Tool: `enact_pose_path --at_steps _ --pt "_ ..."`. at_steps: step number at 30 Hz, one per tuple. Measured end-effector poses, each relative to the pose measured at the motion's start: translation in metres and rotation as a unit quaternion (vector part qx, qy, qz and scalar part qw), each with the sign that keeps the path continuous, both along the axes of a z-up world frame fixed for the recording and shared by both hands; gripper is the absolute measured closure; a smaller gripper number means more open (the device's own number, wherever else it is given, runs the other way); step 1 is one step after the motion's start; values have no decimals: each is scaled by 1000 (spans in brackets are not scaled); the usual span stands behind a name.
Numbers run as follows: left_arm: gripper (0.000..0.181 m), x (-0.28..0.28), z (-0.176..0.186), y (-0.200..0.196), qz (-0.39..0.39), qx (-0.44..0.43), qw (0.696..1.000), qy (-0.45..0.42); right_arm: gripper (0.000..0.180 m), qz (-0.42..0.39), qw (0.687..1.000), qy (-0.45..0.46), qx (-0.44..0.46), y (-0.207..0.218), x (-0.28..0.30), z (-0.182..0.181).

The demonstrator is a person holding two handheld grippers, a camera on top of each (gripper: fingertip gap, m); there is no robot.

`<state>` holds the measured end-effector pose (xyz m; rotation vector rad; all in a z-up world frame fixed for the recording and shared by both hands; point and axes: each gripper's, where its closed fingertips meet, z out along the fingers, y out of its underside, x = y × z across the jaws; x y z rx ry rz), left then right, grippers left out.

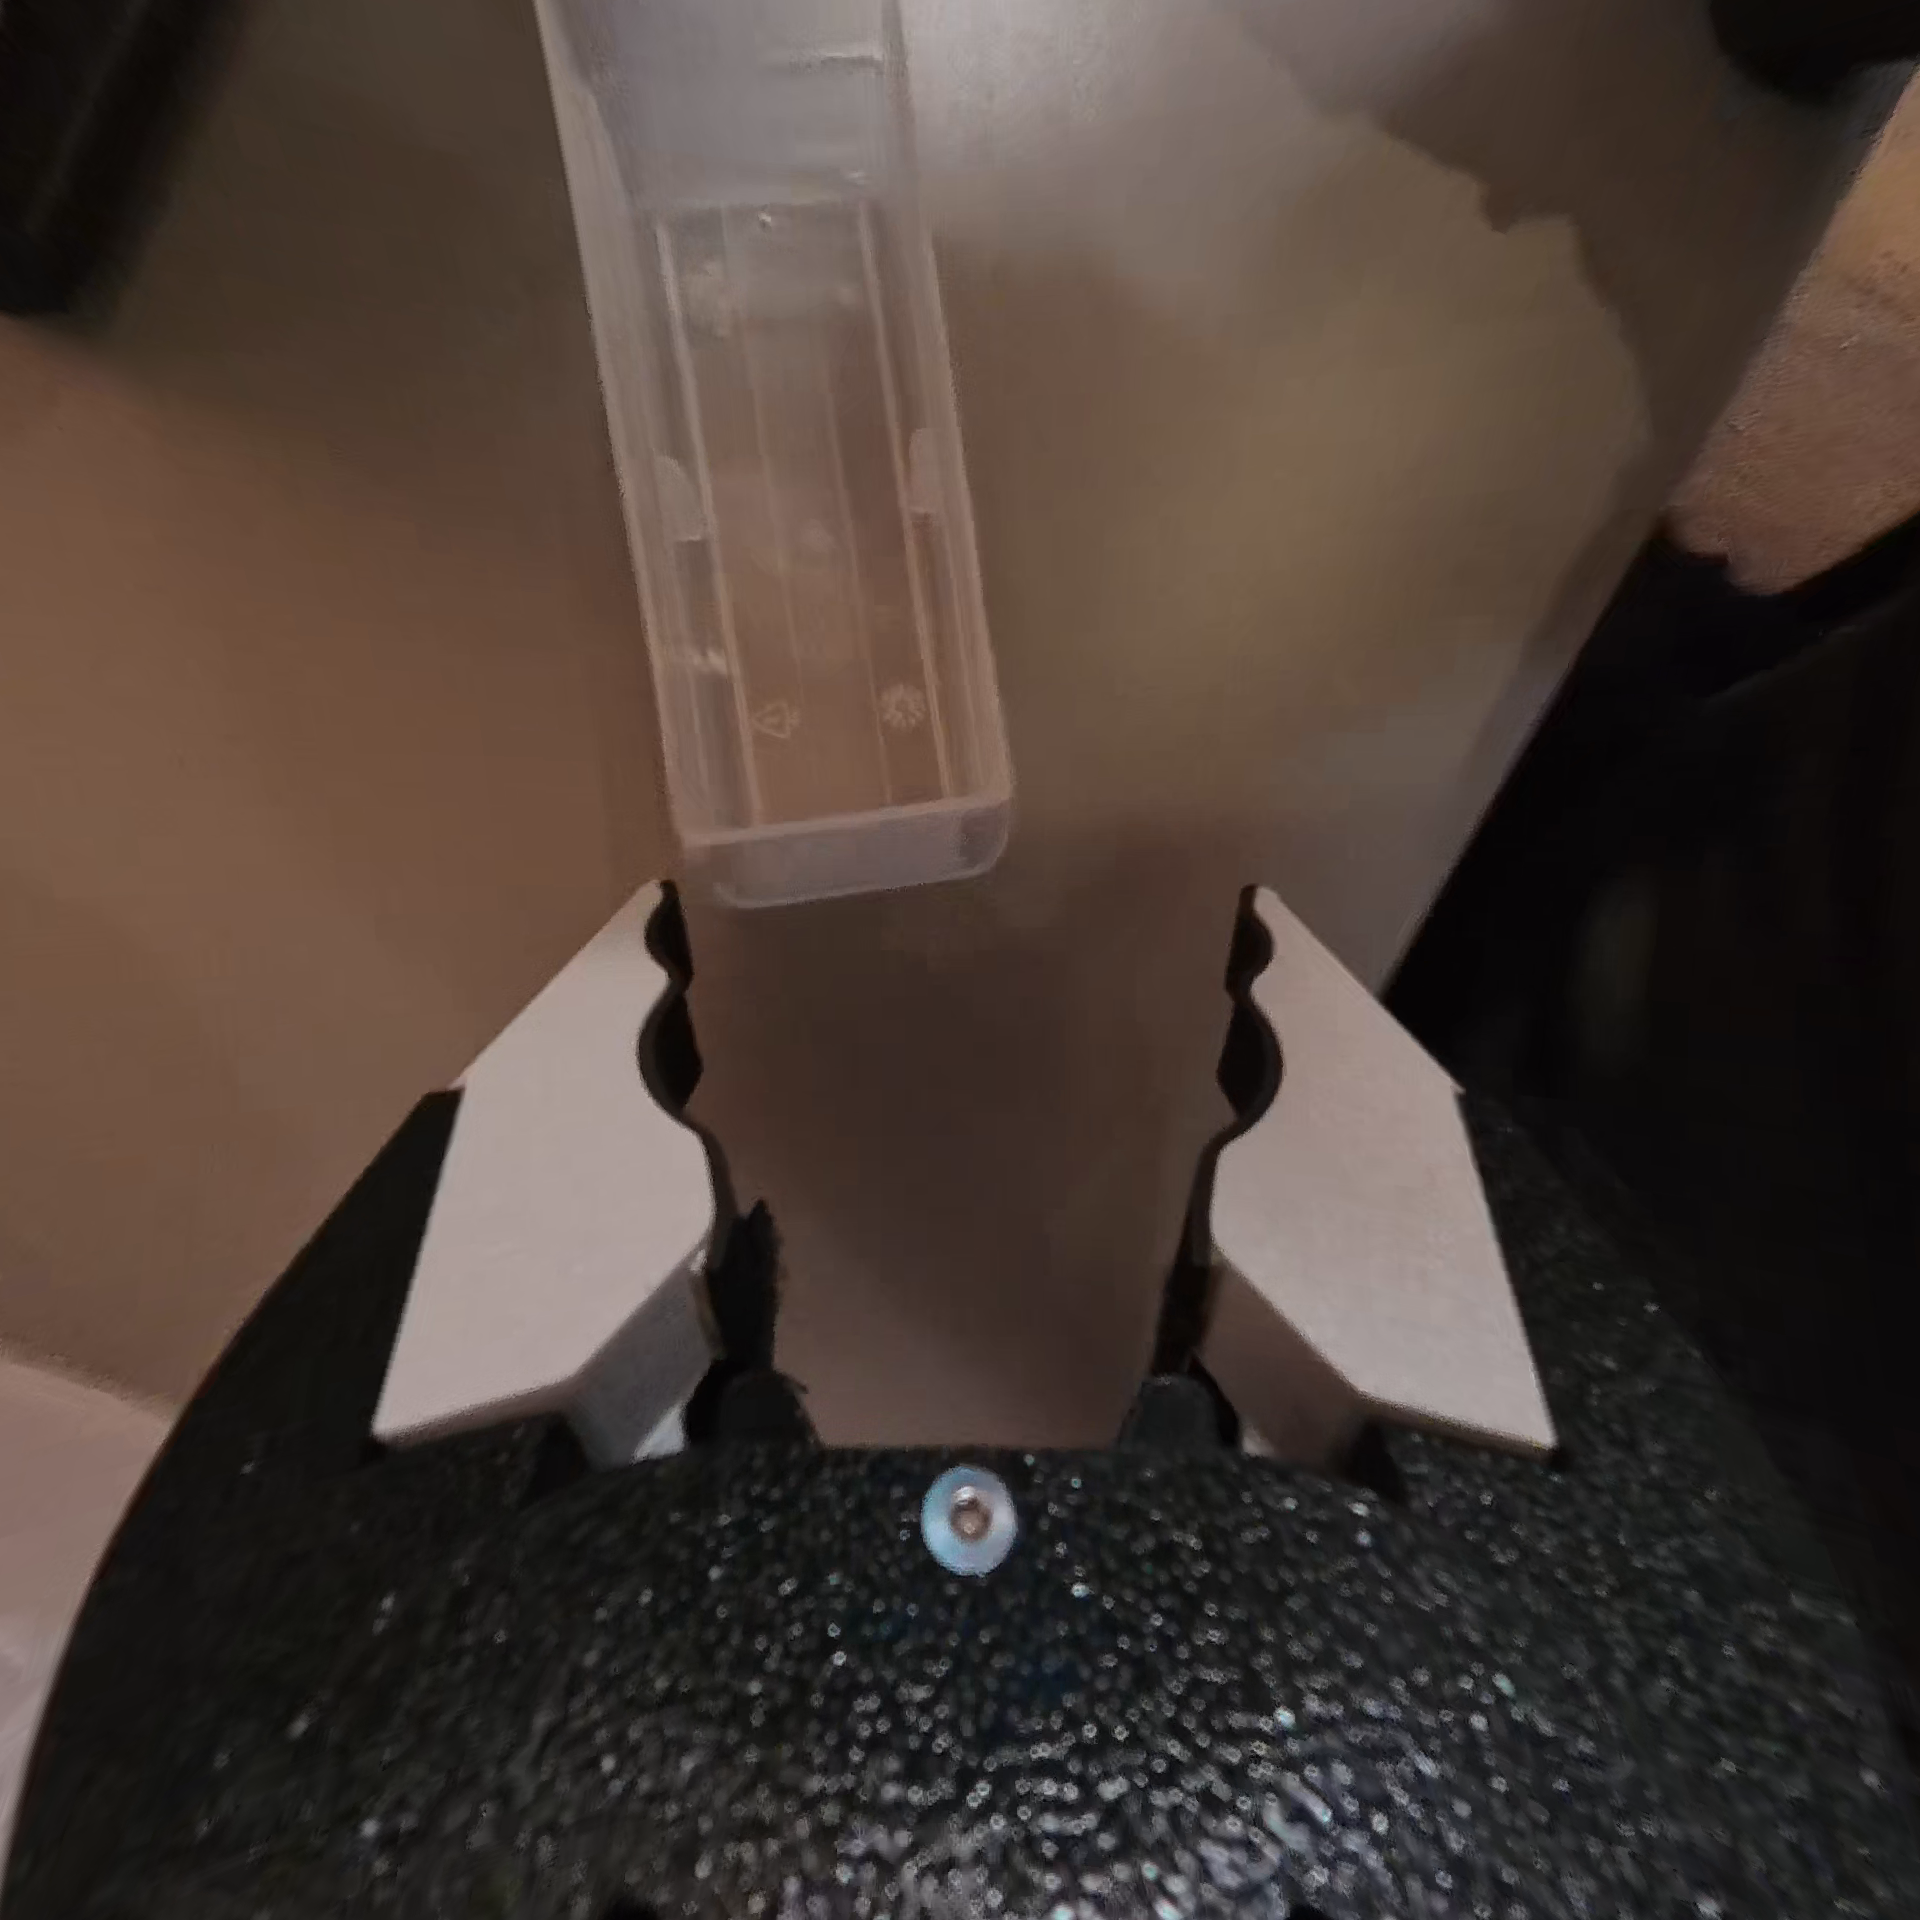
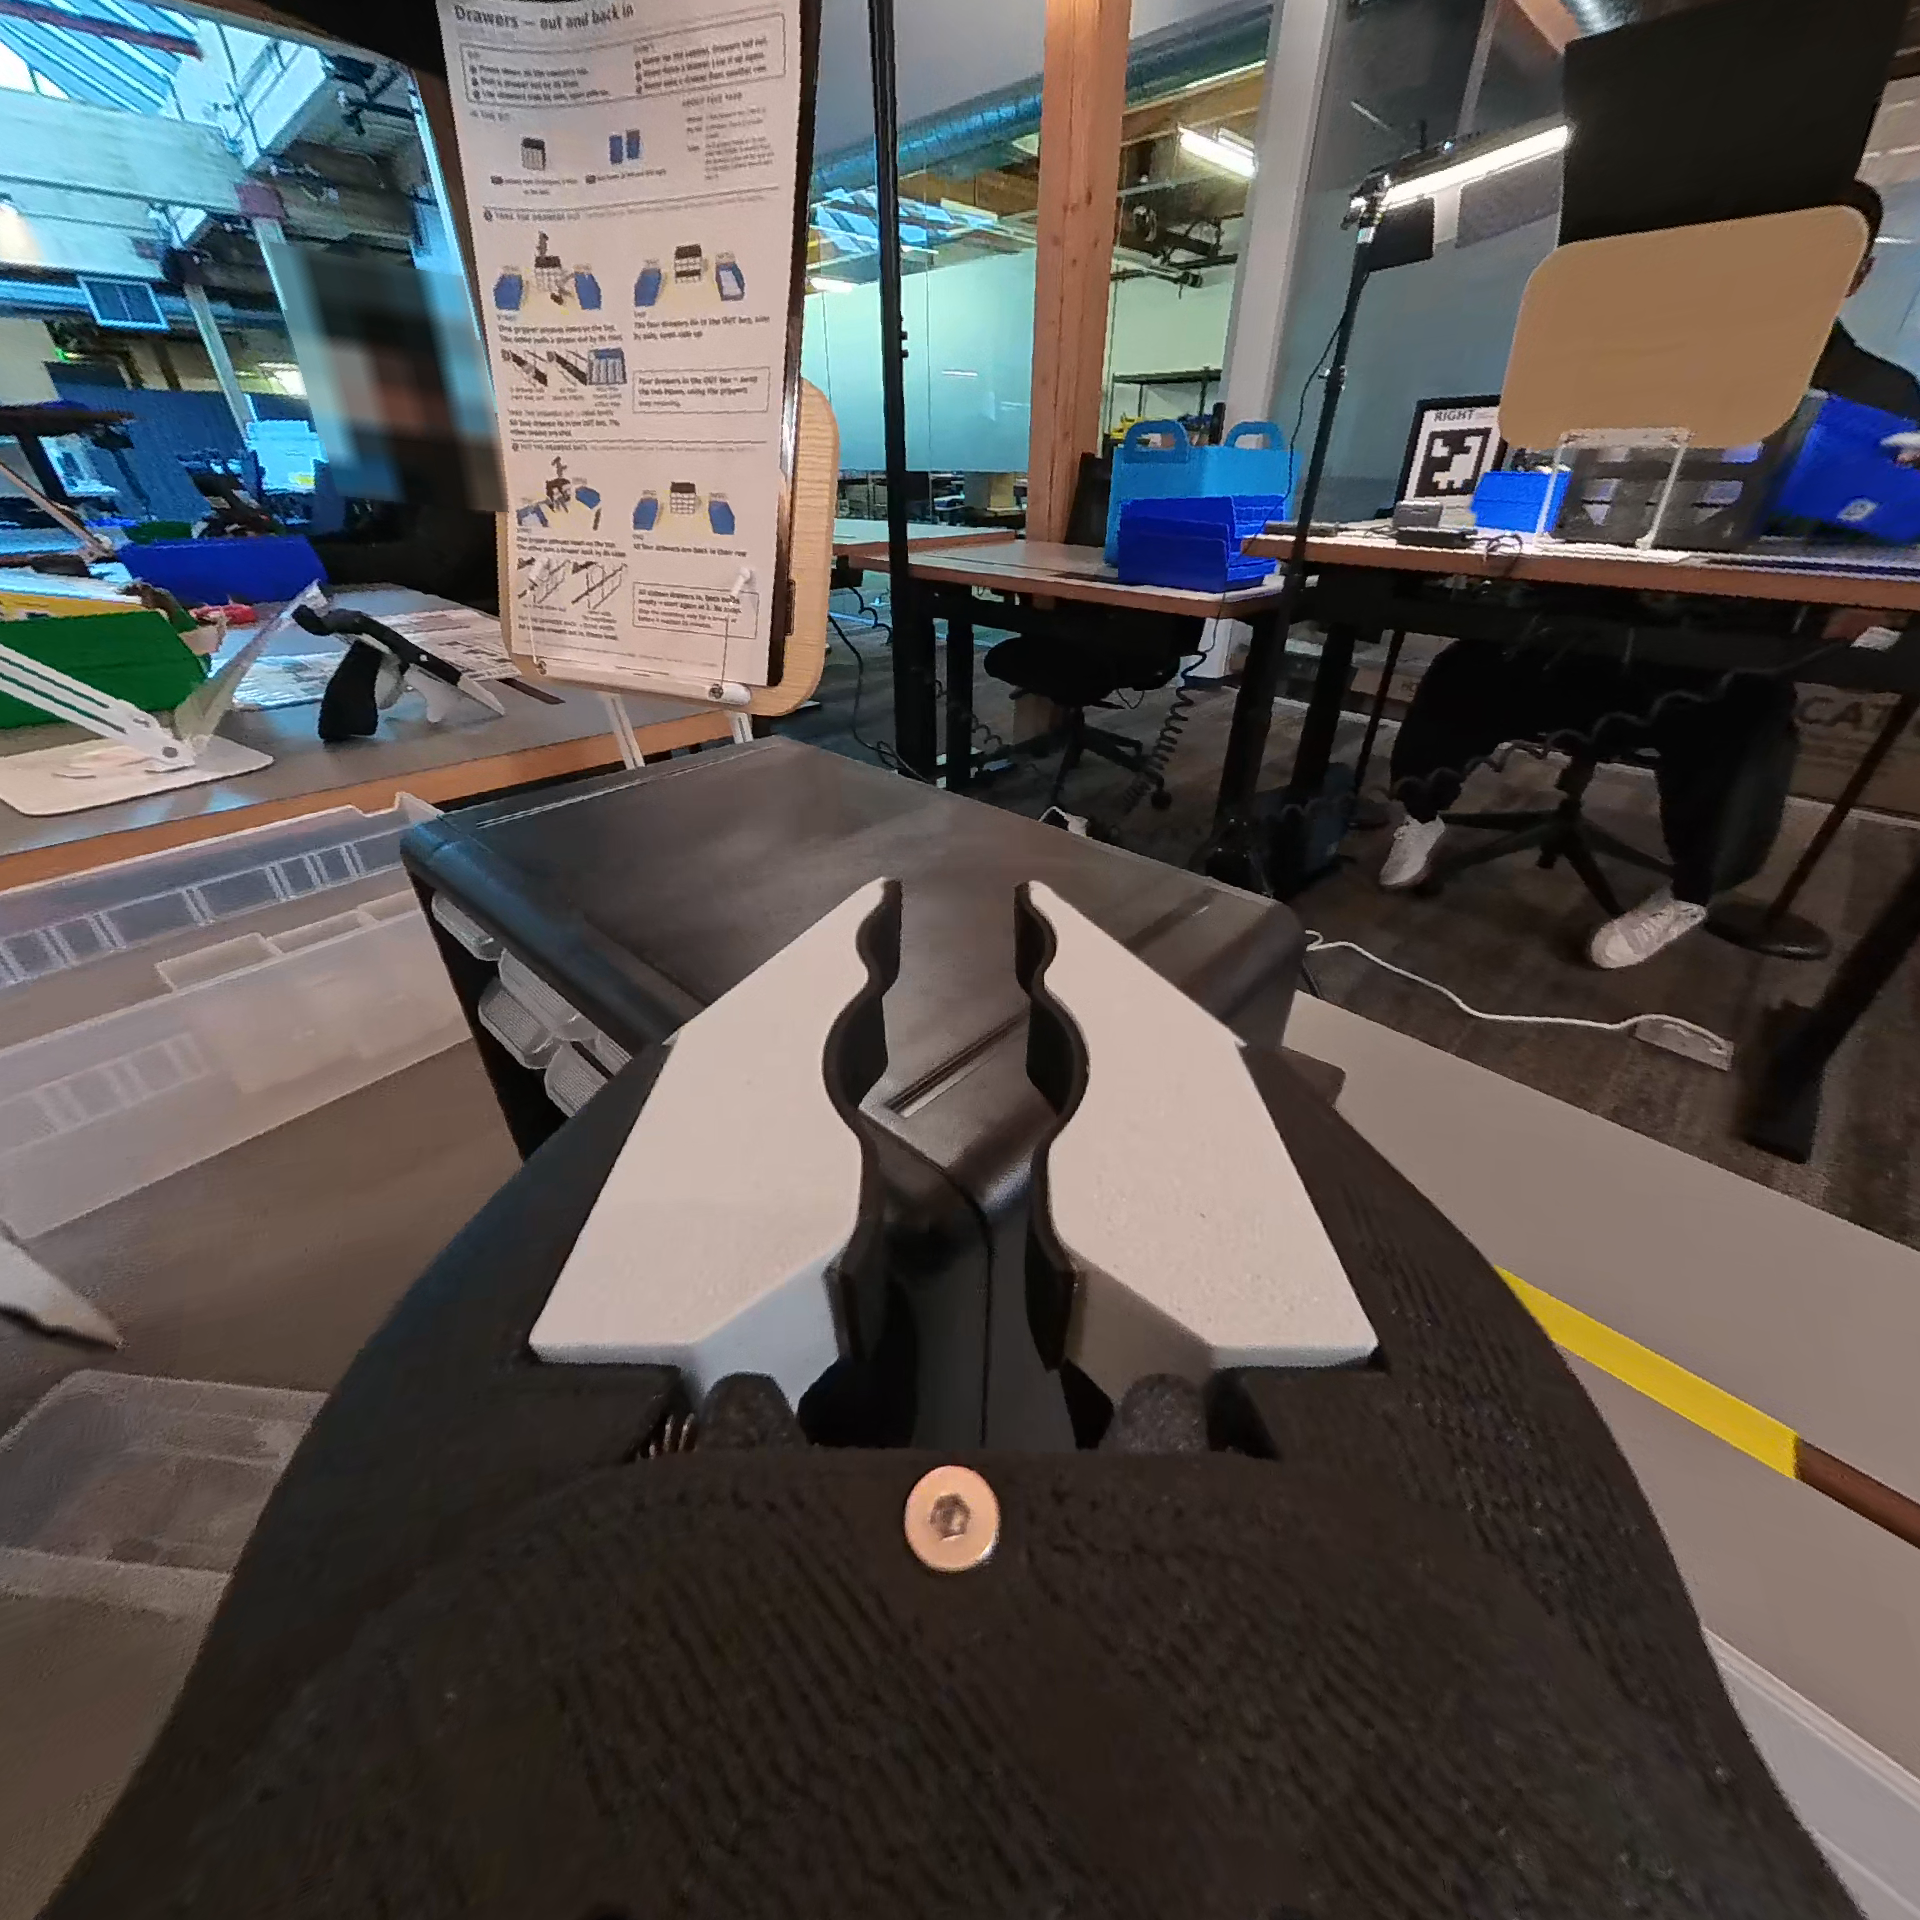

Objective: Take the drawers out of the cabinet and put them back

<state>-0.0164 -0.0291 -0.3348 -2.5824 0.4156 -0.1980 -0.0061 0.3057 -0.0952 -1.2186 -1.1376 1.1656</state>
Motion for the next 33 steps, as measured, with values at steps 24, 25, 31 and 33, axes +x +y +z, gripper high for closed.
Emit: enact_pose_path --at_steps 24,25,31,33 --pt "165 -31 22 41 -343 108 800 480 159 9 1000 1 -26 2 -3 -4" --pt "165 -35 29 44 -311 96 807 492 159 10 1000 3 -27 2 -3 -3" --pt "164 -13 63 55 -188 68 873 446 160 15 999 18 -26 0 -2 2" --pt "165 -10 73 62 -164 71 876 449 160 16 999 20 -23 -1 -1 3"
